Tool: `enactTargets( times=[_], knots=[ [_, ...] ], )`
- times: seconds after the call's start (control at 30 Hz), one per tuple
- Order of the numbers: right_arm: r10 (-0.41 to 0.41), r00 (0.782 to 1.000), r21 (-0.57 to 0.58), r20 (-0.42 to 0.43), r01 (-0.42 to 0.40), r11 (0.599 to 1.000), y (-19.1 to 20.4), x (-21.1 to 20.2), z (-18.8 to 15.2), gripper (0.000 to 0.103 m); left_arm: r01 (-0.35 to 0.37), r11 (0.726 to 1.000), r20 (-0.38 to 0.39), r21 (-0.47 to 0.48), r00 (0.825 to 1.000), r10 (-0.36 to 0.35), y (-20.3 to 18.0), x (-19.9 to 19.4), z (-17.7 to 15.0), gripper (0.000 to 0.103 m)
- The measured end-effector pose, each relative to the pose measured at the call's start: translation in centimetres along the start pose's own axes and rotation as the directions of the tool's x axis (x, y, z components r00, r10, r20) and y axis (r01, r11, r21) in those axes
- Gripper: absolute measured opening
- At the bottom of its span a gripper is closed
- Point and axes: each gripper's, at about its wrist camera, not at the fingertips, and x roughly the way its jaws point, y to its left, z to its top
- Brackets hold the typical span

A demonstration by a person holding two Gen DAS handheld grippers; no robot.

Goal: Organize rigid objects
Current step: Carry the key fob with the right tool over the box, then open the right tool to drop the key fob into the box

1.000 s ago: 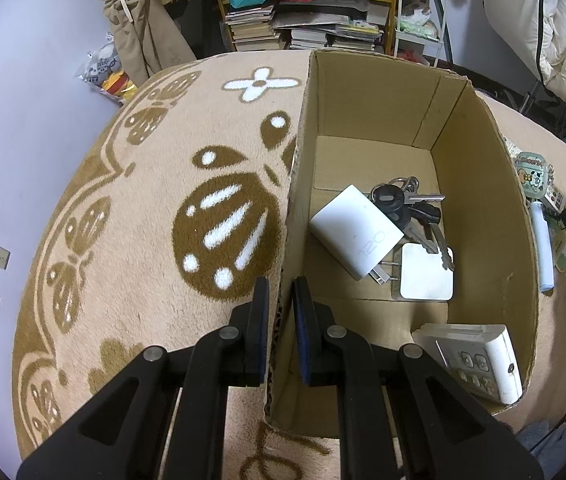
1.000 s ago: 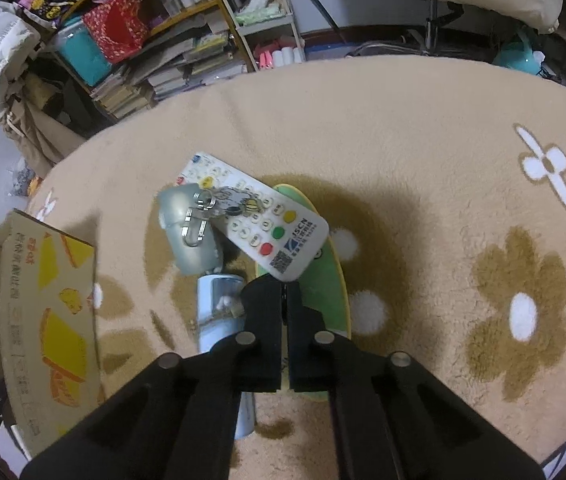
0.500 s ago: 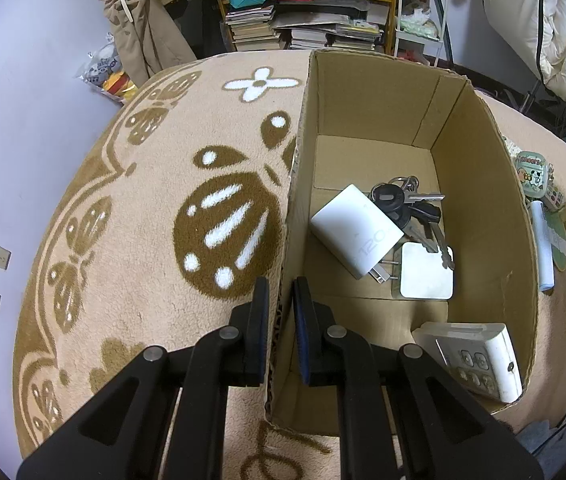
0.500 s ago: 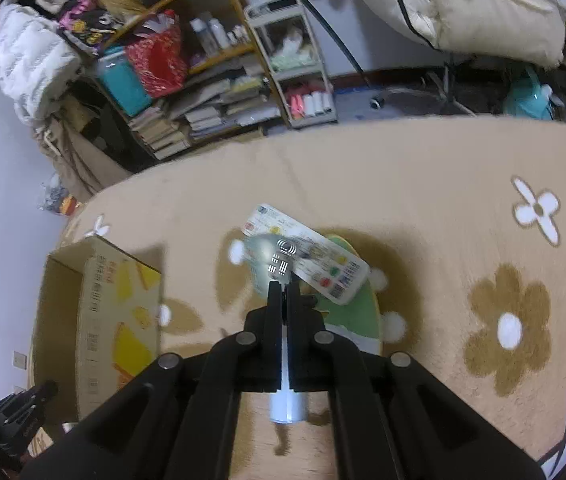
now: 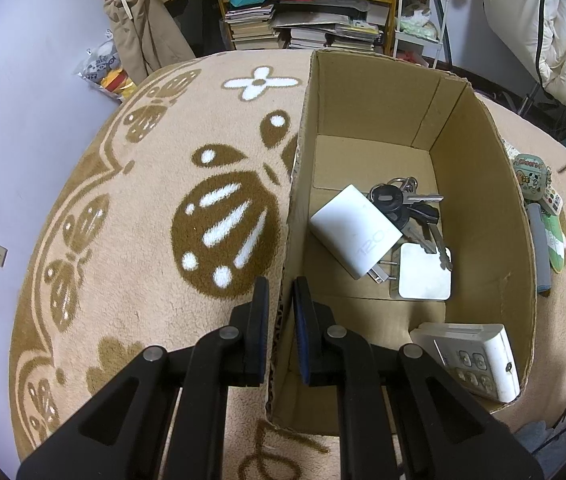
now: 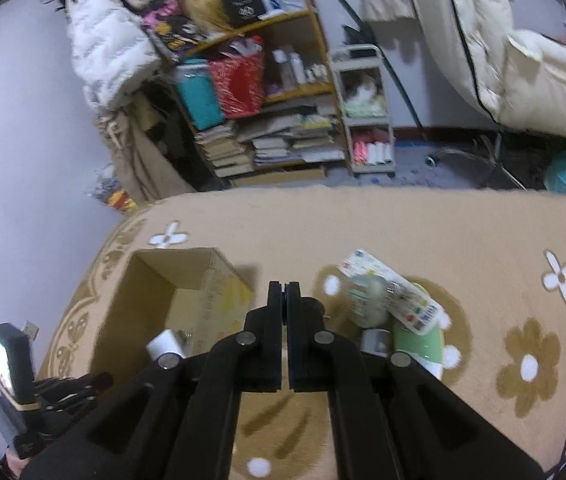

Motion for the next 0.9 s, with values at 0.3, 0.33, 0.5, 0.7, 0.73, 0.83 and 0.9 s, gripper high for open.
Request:
enactTargets(
  times=[0.3,0.33,0.5,0.7,0.73,0.83,0.9],
  knots=[
    [0.162,0.986,-0.103,0.046,-0.156,0.982,5.6,-1.9,-0.5,0.003,0.001,1.0,0.0,-0.002,1.0,-0.001,0.0,0.0,0.0,0.012],
    [0.177,0.983,-0.12,0.045,-0.171,0.978,6.2,-2.0,-0.8,0.003,0.001,1.0,0.0,-0.002,1.0,-0.001,0.0,0.0,0.0,0.012],
    [0.228,0.974,-0.176,-0.007,-0.225,0.958,8.8,-1.3,-2.0,0.003,0.001,1.0,-0.001,-0.002,1.0,-0.001,-0.1,0.0,0.0,0.012],
    [0.236,0.968,-0.211,-0.085,-0.249,0.945,10.5,0.6,-3.9,0.003,0.001,1.0,-0.001,-0.001,1.0,-0.001,-0.1,0.0,0.1,0.012],
    [0.23,0.968,-0.217,-0.099,-0.247,0.944,10.6,0.9,-4.3,0.003,0.001,1.0,-0.001,0.0,1.0,-0.001,-0.1,0.0,0.1,0.012],
    [0.208,0.968,-0.229,-0.138,-0.235,0.945,10.8,2.0,-5.2,0.003,0.001,1.0,-0.001,-0.001,1.0,-0.001,-0.1,0.0,0.1,0.012],
    [0.188,0.969,-0.233,-0.158,-0.222,0.947,10.7,2.8,-5.6,0.003,0.003,1.0,-0.001,-0.002,1.0,-0.003,-0.1,0.0,0.1,0.012]
  ],
)
